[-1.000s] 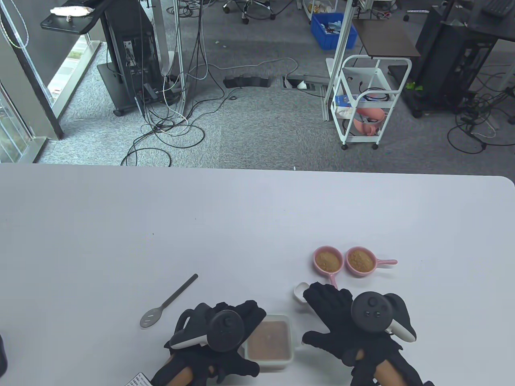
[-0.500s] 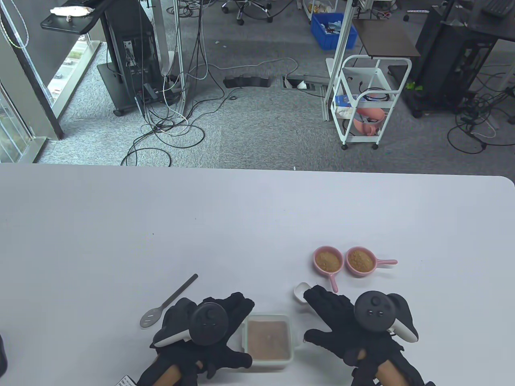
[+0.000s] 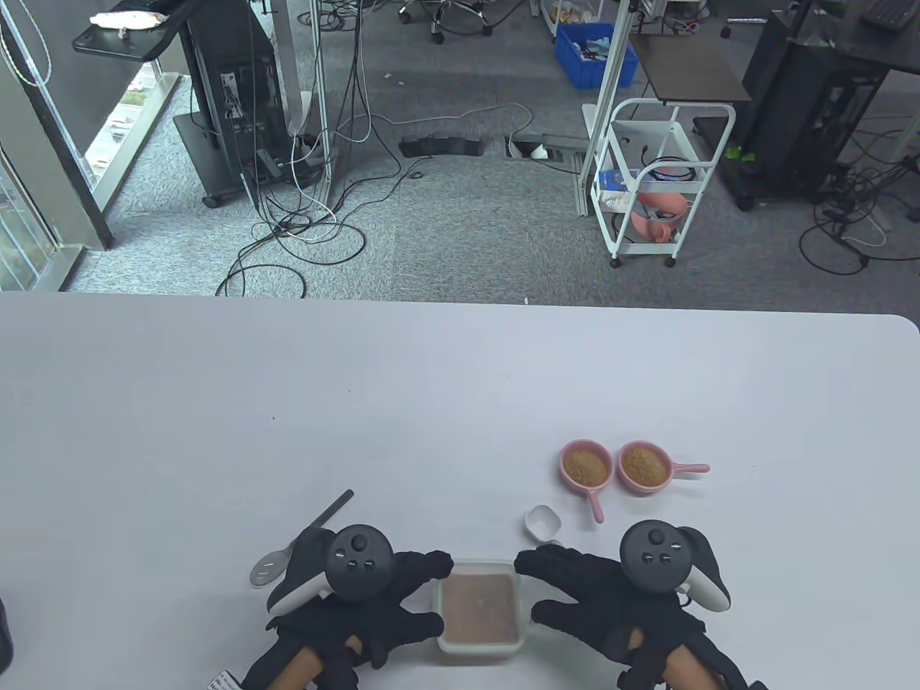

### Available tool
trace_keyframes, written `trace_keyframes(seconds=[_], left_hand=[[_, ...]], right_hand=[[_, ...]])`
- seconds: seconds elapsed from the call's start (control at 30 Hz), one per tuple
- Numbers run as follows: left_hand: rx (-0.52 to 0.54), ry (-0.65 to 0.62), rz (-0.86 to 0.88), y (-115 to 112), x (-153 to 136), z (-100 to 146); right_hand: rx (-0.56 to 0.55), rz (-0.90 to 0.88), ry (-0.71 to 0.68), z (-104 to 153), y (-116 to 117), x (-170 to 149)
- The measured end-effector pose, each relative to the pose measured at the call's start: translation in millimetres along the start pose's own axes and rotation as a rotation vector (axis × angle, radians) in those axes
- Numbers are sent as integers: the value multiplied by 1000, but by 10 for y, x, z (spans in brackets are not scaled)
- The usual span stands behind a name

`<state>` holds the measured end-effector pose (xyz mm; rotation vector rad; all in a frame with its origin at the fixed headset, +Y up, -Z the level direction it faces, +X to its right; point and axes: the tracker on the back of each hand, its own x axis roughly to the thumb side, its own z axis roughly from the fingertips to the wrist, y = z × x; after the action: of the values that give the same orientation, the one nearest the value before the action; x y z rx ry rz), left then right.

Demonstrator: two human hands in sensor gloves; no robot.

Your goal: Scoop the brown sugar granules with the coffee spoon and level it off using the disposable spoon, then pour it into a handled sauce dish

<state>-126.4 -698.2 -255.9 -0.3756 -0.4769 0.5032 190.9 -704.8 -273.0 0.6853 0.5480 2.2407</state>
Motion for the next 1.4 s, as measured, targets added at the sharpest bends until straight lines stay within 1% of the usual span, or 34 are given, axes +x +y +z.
trace_keyframes(seconds=[0.17, 0.27, 0.47, 0.6, 0.8, 1.17, 1.4], left_hand=[[28, 25, 35, -47, -21, -29], [26, 30, 66, -77, -30, -45], [26, 63, 183, -112, -90, -63], [24, 83, 235, -130, -114, -76], [-7, 85, 282, -158, -139, -98], [4, 95, 211, -160, -120, -107], [47, 94, 135, -141, -56, -84]], right_hand=[[44, 23, 6, -47, 67, -11], [67, 42, 12, -77, 114, -13], [94, -6, 9, -94, 148, -12], [99, -11, 11, -90, 150, -10], [89, -4, 8, -92, 148, -12], [85, 48, 18, -94, 164, -13], [35, 182, 18, -84, 168, 58]])
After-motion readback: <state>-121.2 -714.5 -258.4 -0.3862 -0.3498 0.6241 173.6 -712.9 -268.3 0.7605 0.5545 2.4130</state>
